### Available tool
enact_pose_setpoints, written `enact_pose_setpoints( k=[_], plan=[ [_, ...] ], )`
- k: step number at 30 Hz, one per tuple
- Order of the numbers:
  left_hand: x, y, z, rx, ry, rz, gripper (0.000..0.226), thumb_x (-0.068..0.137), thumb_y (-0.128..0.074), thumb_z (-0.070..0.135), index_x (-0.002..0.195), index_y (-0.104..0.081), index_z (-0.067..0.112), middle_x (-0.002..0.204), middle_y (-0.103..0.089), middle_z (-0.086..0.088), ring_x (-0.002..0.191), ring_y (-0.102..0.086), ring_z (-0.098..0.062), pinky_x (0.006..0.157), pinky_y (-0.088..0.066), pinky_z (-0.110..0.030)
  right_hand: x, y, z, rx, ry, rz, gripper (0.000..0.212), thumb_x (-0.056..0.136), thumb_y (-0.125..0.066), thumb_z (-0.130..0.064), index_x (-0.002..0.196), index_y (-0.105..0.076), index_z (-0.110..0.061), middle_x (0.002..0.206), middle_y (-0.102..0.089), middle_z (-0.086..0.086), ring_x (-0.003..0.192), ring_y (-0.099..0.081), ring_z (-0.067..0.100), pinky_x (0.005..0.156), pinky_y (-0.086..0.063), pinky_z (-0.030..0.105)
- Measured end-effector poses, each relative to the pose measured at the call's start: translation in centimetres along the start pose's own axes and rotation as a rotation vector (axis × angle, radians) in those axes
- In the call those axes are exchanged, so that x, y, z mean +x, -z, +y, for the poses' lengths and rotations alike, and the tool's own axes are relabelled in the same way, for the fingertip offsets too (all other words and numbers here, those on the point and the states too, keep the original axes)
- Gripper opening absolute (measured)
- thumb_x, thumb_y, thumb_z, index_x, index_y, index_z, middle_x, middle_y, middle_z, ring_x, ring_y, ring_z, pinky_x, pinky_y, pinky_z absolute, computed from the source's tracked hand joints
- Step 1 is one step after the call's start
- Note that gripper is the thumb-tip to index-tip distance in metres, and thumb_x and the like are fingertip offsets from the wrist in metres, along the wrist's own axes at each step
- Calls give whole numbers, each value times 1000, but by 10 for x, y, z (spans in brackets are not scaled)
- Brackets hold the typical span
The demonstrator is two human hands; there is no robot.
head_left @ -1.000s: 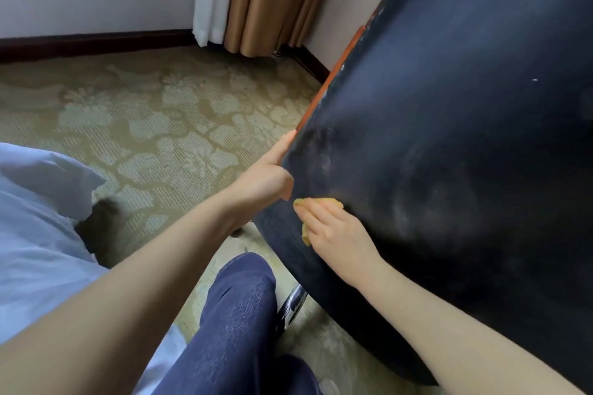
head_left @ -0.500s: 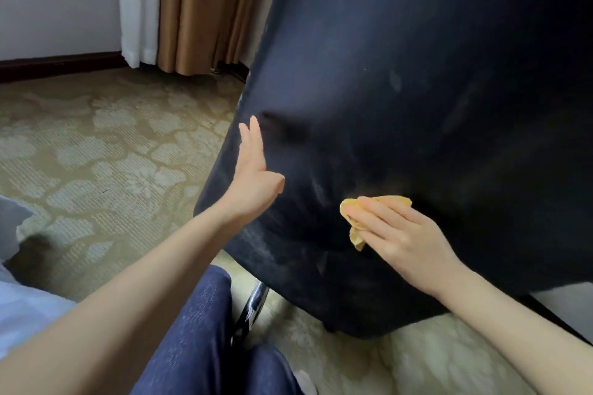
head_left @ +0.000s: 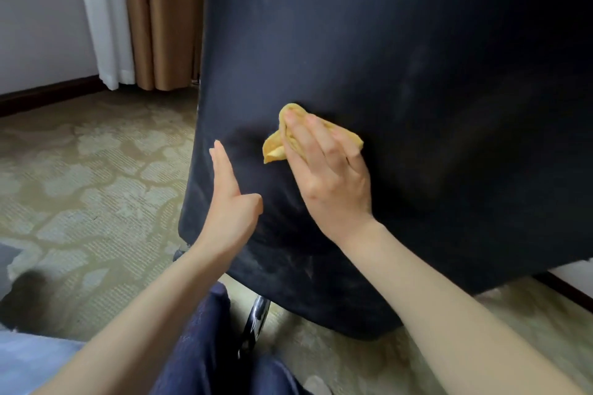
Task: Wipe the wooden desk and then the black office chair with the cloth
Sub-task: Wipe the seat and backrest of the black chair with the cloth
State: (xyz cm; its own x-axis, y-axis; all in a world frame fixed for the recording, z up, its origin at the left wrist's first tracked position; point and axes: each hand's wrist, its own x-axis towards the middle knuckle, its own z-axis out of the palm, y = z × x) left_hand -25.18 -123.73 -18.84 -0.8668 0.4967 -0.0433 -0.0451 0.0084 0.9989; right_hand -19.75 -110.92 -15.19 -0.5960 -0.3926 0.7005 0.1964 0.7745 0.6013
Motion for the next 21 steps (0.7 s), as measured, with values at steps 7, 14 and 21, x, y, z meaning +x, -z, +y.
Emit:
enact_pose_setpoints(
  k=[7, 14, 21],
  plan=[
    [-3, 1, 5, -29, -29, -47, 92, 81, -42, -16, 151, -1, 27, 156, 2, 15, 85, -27, 43, 57, -27, 11, -78, -19, -42, 193, 150, -365, 38, 87, -54, -15, 124, -63, -15, 135, -55, -2, 126, -50, 12, 98, -46, 27],
    [-18, -22, 13, 37, -110, -107, 97, 78, -44, -11, 149, 1, 39, 156, 6, 22, 145, -7, -11, 116, -22, -35, -142, 19, 1, 225, 316, -556, 45, 85, -66, -14, 129, -57, -11, 139, -51, -2, 125, -51, 12, 102, -43, 28],
    [-32, -54, 24, 17, -89, -103, 97, 82, -45, -9, 148, 10, 36, 156, 14, 17, 133, -13, 3, 59, -27, 10, -118, 81, 87, 66, 145, -316, 27, 87, -64, -4, 111, -70, -14, 134, -56, 0, 125, -45, 18, 101, -40, 32]
  ],
)
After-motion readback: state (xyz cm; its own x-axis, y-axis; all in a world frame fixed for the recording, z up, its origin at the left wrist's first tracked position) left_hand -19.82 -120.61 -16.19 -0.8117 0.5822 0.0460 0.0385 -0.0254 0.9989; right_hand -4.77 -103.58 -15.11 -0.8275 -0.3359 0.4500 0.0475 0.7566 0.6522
